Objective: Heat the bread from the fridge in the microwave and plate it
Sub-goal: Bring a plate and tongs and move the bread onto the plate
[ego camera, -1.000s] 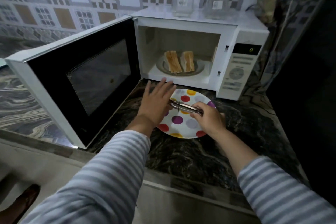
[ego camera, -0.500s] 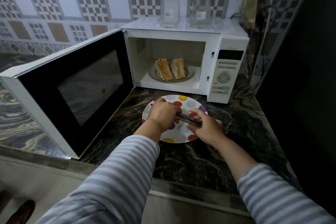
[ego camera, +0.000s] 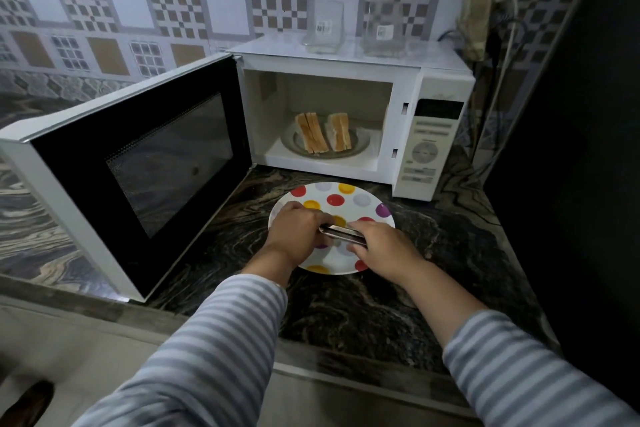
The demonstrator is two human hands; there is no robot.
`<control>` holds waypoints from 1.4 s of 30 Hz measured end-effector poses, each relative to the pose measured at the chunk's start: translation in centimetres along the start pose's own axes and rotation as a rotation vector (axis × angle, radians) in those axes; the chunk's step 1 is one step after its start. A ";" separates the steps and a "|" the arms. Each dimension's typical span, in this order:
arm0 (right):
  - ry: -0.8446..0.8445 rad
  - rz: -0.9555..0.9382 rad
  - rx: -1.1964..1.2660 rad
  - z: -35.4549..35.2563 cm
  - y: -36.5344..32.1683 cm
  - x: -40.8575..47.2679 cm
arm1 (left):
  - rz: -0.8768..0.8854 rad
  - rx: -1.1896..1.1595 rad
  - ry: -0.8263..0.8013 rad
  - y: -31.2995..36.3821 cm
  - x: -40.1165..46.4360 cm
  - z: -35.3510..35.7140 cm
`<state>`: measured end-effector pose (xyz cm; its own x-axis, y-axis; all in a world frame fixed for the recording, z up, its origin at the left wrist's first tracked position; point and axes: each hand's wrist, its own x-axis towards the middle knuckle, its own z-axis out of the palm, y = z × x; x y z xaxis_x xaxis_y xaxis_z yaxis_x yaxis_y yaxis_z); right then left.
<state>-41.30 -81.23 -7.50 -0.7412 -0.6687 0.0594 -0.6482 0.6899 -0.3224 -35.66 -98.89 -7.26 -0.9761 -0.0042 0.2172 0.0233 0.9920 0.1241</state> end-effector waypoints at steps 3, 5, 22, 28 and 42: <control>-0.048 -0.002 0.015 0.3 -0.8 0.6 | -0.010 -0.029 -0.004 -0.3 -0.1 -0.1; -0.032 -0.002 -0.029 0.2 -1.2 0.9 | -0.017 -0.014 0.027 -0.8 -0.4 -0.1; 0.185 0.261 0.009 -3.4 -1.9 9.5 | -0.436 -0.203 -0.082 -6.4 -4.2 5.3; 0.170 0.348 0.054 -3.6 -3.1 15.0 | -0.441 -0.174 -0.048 -6.6 -3.8 5.8; 0.159 0.484 0.100 -1.0 -4.3 23.2 | -0.441 -0.197 0.019 -6.4 -4.0 5.7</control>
<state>-55.86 -99.39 -3.77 -0.9744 -0.2237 0.0218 -0.2105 0.8746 -0.4367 -33.19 -104.54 -14.48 -0.8982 -0.4228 0.1203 -0.3493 0.8526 0.3887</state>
